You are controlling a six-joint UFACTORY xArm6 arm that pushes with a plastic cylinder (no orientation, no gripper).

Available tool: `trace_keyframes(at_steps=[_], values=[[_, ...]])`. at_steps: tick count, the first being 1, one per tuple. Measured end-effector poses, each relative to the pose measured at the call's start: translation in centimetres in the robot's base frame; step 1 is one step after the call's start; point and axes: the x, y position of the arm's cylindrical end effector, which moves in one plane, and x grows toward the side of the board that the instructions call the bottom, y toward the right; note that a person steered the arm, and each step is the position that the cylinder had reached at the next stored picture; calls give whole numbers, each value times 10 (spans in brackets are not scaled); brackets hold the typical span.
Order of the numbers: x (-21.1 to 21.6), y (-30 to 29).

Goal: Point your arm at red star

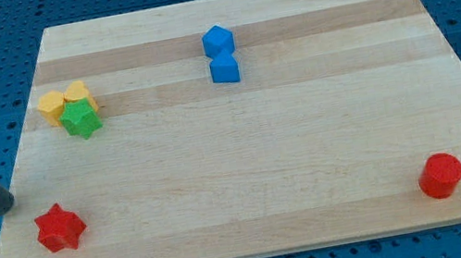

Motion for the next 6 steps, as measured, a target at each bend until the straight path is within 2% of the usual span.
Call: trace_keyframes(at_steps=[4, 5, 6], values=[[3, 24], [17, 31], [52, 60]])
